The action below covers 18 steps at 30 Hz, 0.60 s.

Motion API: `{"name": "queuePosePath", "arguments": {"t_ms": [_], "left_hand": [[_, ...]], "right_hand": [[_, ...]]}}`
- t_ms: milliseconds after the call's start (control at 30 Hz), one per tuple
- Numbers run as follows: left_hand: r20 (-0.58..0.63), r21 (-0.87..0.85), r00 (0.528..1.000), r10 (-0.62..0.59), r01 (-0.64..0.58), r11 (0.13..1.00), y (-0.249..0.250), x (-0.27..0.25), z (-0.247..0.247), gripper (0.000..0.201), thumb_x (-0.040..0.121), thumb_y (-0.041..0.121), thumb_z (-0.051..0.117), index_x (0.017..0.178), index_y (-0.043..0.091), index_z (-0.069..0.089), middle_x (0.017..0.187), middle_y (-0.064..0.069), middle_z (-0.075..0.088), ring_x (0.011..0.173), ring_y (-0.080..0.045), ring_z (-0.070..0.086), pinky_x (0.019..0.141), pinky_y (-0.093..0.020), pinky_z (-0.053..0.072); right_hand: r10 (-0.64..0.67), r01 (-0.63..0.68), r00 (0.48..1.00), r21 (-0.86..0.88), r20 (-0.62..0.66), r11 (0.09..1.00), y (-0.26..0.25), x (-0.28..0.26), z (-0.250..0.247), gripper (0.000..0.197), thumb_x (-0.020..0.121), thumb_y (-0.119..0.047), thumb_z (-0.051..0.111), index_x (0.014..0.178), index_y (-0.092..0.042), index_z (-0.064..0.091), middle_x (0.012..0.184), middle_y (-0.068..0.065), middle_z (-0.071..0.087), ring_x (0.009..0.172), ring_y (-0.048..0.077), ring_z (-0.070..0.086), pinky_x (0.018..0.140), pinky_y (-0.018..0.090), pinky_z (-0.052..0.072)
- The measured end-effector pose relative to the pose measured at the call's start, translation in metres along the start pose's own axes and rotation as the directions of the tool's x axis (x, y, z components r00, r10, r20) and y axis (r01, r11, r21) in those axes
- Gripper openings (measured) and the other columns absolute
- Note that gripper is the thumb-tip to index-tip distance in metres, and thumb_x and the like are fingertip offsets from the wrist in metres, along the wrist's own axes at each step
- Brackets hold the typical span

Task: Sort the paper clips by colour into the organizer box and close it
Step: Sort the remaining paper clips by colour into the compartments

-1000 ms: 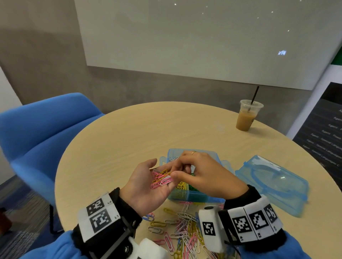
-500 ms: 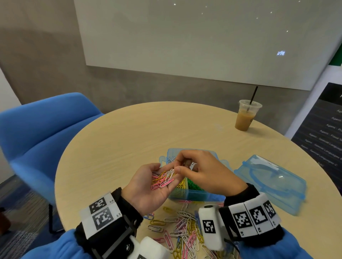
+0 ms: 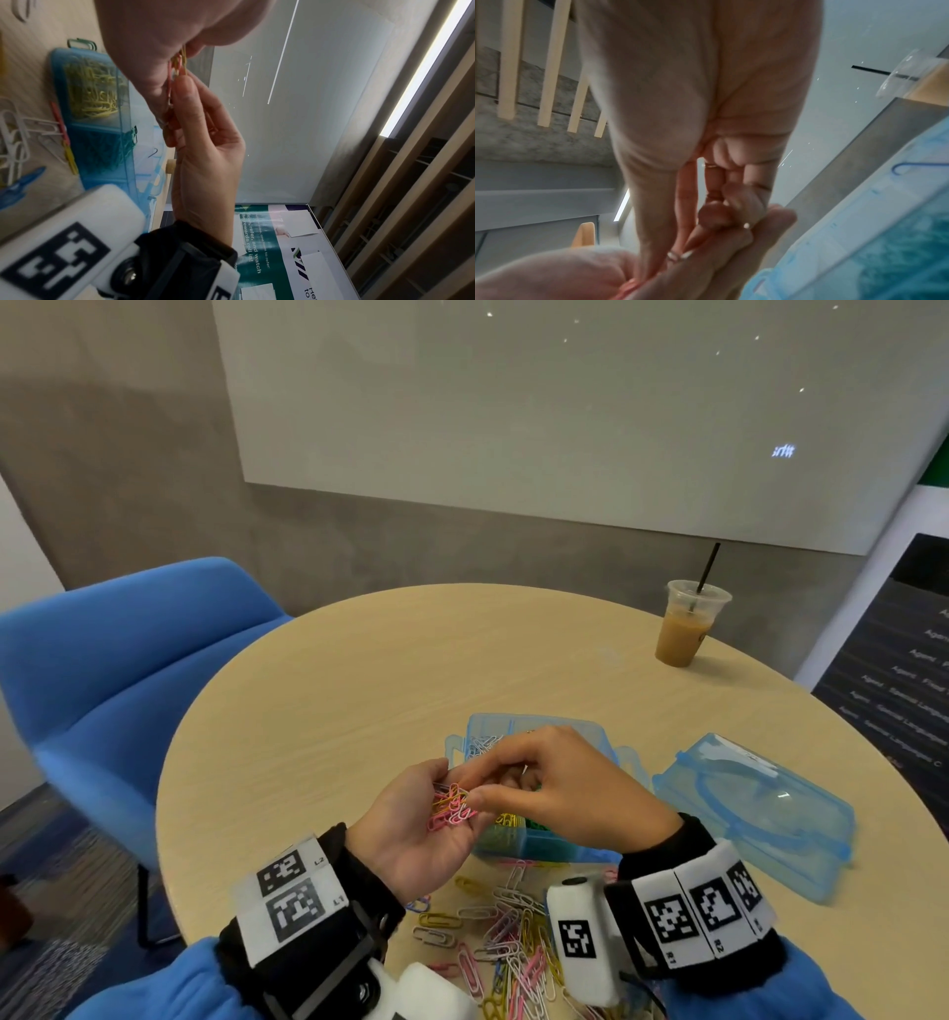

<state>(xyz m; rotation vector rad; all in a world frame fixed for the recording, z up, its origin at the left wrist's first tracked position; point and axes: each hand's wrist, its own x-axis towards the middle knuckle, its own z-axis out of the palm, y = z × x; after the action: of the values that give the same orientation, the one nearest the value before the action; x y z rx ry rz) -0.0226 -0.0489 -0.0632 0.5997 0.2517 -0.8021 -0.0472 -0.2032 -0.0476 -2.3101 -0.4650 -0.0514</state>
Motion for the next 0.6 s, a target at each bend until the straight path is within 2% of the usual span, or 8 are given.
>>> {"name": "queuePosePath", "arguments": {"t_ms": [33, 100, 167, 233, 300, 367, 500, 600], "left_hand": [[-0.008, -0.011, 1.0, -0.006, 0.006, 1.0, -0.001, 0.001, 0.0, 0.061, 0.106, 0.026, 0.026, 0.089, -0.02, 0.062, 0.087, -0.023, 0.063, 0.048, -0.026, 0.058, 0.045, -0.025, 0.051], [-0.02, -0.033, 1.0, -0.02, 0.02, 0.999, -0.003, 0.004, -0.002, 0.048, 0.107, 0.027, 0.028, 0.094, -0.01, 0.056, 0.086, -0.019, 0.059, 0.051, -0.023, 0.056, 0.046, -0.024, 0.051], [-0.021, -0.046, 0.999, -0.034, 0.033, 0.998, -0.005, 0.007, -0.004, 0.046, 0.106, 0.027, 0.028, 0.095, -0.008, 0.055, 0.089, -0.019, 0.059, 0.067, -0.022, 0.056, 0.061, -0.026, 0.055], [-0.002, -0.078, 0.999, -0.053, 0.053, 0.996, -0.004, 0.01, -0.007, 0.047, 0.105, 0.028, 0.027, 0.11, -0.009, 0.055, 0.106, -0.021, 0.058, 0.08, -0.023, 0.056, 0.072, -0.028, 0.055], [0.018, -0.112, 0.998, -0.064, 0.066, 0.991, -0.003, 0.009, -0.006, 0.044, 0.105, 0.029, 0.028, 0.116, -0.006, 0.052, 0.119, -0.018, 0.05, 0.086, -0.024, 0.055, 0.074, -0.039, 0.055], [0.043, -0.124, 0.996, -0.072, 0.077, 0.989, -0.001, 0.005, -0.004, 0.052, 0.105, 0.027, 0.028, 0.111, -0.016, 0.056, 0.124, -0.02, 0.055, 0.091, -0.03, 0.06, 0.078, -0.051, 0.05], [0.06, -0.159, 0.994, -0.093, 0.102, 0.982, 0.002, -0.005, 0.004, 0.055, 0.106, 0.024, 0.027, 0.119, -0.023, 0.052, 0.122, -0.039, 0.057, 0.112, -0.05, 0.055, 0.102, -0.055, 0.04], [0.028, -0.185, 0.997, -0.068, 0.072, 0.98, 0.006, -0.005, 0.004, 0.053, 0.106, 0.024, 0.026, 0.123, -0.021, 0.05, 0.125, -0.037, 0.056, 0.121, -0.049, 0.05, 0.108, -0.052, 0.034]], "right_hand": [[0.005, -0.005, 1.0, 0.002, -0.001, 1.0, -0.001, 0.0, 0.001, 0.015, 0.085, -0.024, 0.074, 0.097, -0.017, 0.077, 0.072, -0.024, 0.068, 0.06, -0.003, 0.054, 0.059, 0.014, 0.041], [0.02, -0.019, 1.0, -0.005, 0.012, 1.0, -0.001, -0.001, 0.002, 0.012, 0.084, -0.023, 0.075, 0.095, -0.017, 0.076, 0.064, -0.017, 0.063, 0.059, -0.001, 0.051, 0.059, 0.019, 0.042], [0.041, -0.042, 0.998, 0.03, 0.041, 0.999, 0.0, -0.001, 0.001, 0.009, 0.086, -0.022, 0.073, 0.092, -0.016, 0.073, 0.075, -0.002, 0.069, 0.065, 0.003, 0.054, 0.066, 0.03, 0.049], [0.058, -0.062, 0.997, 0.078, 0.059, 0.995, 0.001, 0.0, -0.001, 0.007, 0.088, -0.019, 0.071, 0.091, -0.014, 0.071, 0.085, 0.007, 0.071, 0.071, 0.008, 0.06, 0.073, 0.032, 0.053], [0.053, -0.061, 0.996, 0.118, 0.067, 0.991, -0.001, 0.0, -0.005, 0.008, 0.089, -0.017, 0.069, 0.093, -0.01, 0.07, 0.088, 0.008, 0.071, 0.075, 0.01, 0.064, 0.077, 0.032, 0.054], [0.046, -0.05, 0.998, 0.157, 0.032, 0.986, -0.003, 0.001, -0.011, 0.009, 0.088, -0.016, 0.07, 0.093, -0.008, 0.069, 0.087, 0.008, 0.071, 0.078, 0.012, 0.065, 0.08, 0.033, 0.054], [0.03, 0.002, 0.968, 0.124, -0.25, 0.992, -0.003, 0.01, -0.026, 0.001, 0.087, -0.016, 0.07, 0.087, -0.016, 0.069, 0.082, -0.003, 0.069, 0.078, 0.009, 0.063, 0.077, 0.028, 0.054], [0.029, -0.033, 0.856, 0.003, -0.517, 0.999, 0.002, 0.021, -0.03, 0.005, 0.086, -0.017, 0.071, 0.082, -0.019, 0.068, 0.077, -0.008, 0.067, 0.069, 0.003, 0.059, 0.067, 0.015, 0.049]]}}
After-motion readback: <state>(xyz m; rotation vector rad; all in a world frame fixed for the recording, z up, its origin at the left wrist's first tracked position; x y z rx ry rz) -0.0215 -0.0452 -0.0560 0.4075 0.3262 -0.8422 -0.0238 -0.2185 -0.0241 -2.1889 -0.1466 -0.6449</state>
